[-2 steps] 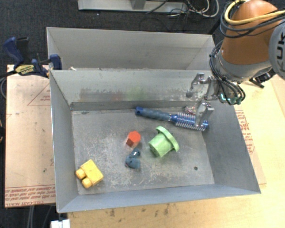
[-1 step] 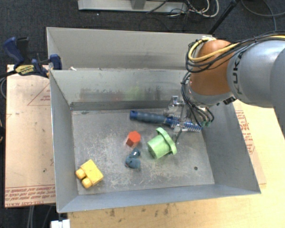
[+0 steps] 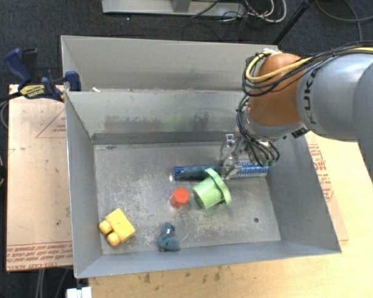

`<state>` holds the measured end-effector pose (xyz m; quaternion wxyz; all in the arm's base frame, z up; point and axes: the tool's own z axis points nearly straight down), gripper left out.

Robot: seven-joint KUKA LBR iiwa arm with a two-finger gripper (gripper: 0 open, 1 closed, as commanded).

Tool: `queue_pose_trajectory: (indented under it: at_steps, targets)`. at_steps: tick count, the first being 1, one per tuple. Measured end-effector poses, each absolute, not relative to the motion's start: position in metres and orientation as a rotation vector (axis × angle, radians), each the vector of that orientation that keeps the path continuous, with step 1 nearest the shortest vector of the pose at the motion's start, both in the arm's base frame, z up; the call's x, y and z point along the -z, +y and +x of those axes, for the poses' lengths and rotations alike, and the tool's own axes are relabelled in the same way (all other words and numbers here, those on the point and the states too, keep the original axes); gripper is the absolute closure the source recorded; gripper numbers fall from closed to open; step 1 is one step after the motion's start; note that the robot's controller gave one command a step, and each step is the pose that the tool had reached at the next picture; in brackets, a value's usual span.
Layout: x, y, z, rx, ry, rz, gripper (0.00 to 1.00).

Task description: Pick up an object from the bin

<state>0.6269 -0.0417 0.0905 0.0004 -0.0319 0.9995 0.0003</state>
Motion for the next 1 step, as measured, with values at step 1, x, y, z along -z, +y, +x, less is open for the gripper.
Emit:
queue_pose_trajectory:
  at_steps: [1]
  targets:
    - [-0.2395, -0.0627, 0.5768, 0.002, 3.122, -0.268, 1.0]
